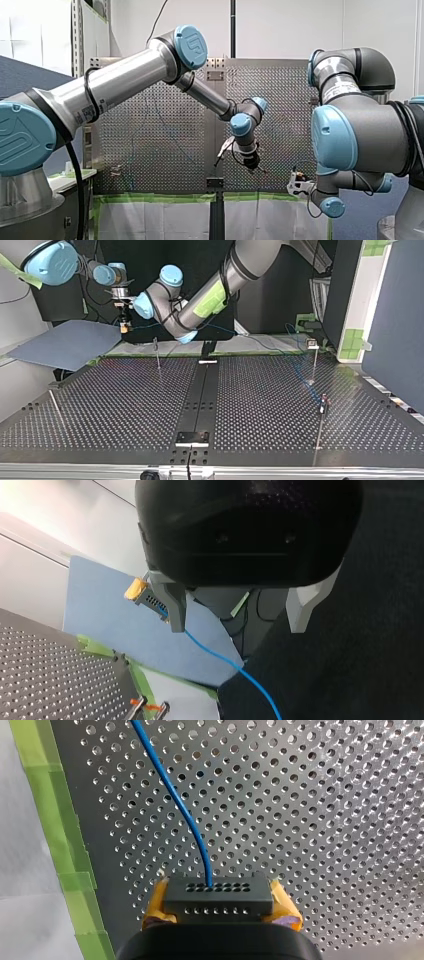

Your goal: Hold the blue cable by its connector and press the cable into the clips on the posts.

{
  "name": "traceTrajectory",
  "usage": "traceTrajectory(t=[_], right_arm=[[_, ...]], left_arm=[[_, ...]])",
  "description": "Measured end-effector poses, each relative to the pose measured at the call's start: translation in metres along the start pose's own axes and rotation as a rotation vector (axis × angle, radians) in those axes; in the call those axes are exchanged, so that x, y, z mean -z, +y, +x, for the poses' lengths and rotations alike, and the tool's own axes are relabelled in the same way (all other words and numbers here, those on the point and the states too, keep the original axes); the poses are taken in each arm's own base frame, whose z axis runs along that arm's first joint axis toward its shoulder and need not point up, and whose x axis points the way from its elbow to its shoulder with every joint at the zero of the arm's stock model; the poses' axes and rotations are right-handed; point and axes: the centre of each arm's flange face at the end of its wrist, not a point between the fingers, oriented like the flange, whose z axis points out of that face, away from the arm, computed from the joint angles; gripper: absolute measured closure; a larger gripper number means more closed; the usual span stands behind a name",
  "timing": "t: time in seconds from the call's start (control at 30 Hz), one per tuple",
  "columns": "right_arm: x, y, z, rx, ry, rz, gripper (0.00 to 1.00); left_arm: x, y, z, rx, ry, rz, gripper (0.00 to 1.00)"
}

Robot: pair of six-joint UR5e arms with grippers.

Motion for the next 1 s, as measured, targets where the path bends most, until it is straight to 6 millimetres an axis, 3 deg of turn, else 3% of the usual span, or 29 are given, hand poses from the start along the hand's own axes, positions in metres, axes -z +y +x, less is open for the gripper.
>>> traceTrajectory(t=[0.2,0.5,0.73,1.0], right_arm=[[0.0,-0.002,0.0,0.0,0.0,0.003,1.0],[-0.001,-0.003,0.0,0.0,0.0,0.006,1.0],[-0.002,-0.005,0.0,0.002,0.001,0.011,1.0],[-0.004,-0.009,-0.001,0.002,0.001,0.016,1.0]], left_arm=[[0.001,-0.005,-0.004,0.049,0.038,0.05,0.02],[-0.016,-0.017,0.009,0.106,0.116,0.108,0.02],[-0.041,0.006,0.022,0.181,0.189,0.055,0.02],[-0.043,0.028,0.017,0.252,0.226,-0.033,0.02]])
